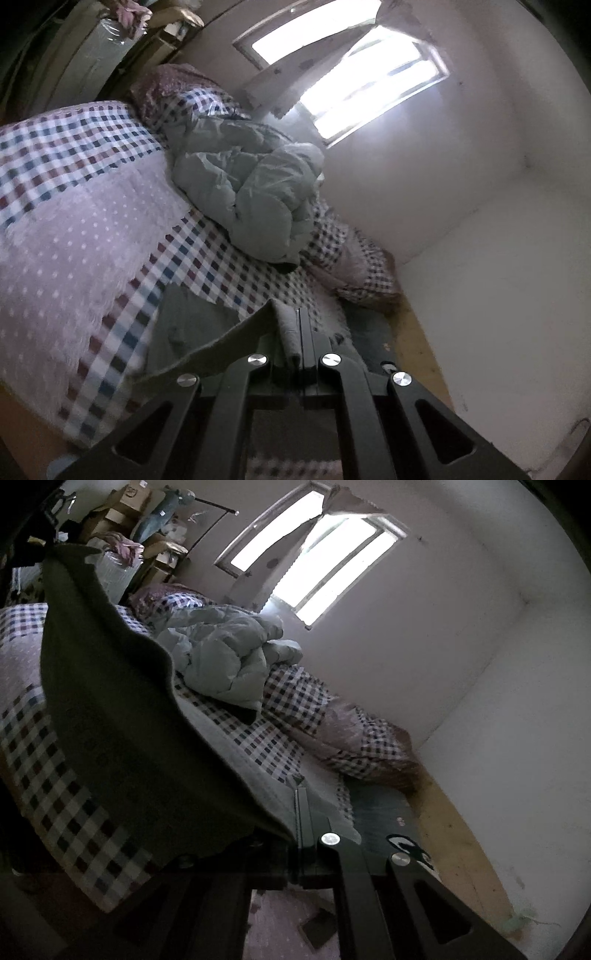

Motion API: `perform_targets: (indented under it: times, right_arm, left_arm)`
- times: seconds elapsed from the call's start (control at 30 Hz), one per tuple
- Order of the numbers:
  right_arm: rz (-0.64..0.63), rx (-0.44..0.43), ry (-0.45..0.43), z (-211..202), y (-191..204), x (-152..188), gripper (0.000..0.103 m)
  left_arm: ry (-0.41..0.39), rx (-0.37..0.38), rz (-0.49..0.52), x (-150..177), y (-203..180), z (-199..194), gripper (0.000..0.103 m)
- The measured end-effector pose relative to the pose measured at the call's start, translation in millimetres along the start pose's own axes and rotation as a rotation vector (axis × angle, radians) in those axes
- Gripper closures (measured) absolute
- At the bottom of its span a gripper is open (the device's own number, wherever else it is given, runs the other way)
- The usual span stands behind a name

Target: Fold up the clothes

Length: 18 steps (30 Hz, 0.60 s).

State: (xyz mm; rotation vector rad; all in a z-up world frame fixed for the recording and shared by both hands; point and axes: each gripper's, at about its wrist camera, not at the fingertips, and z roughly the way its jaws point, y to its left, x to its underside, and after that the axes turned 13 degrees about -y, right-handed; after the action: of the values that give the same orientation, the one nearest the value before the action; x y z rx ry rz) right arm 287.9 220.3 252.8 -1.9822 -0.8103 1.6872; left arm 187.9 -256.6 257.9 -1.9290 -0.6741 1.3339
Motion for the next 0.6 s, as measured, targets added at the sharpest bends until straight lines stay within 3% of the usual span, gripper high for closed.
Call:
perform_targets:
  times: [0.27, 0.6]
  right_arm:
    - [0.007, -0.107, 0.109, 145, -14, 10, 0.103]
    - [0.042, -0.285, 0.353, 331, 14, 79, 0.103]
  left_arm:
    - [0.098, -0.183, 0.031, -17, 35, 147, 0.102]
    - [0.264, -0.477, 0.093, 6, 100, 331, 0.102]
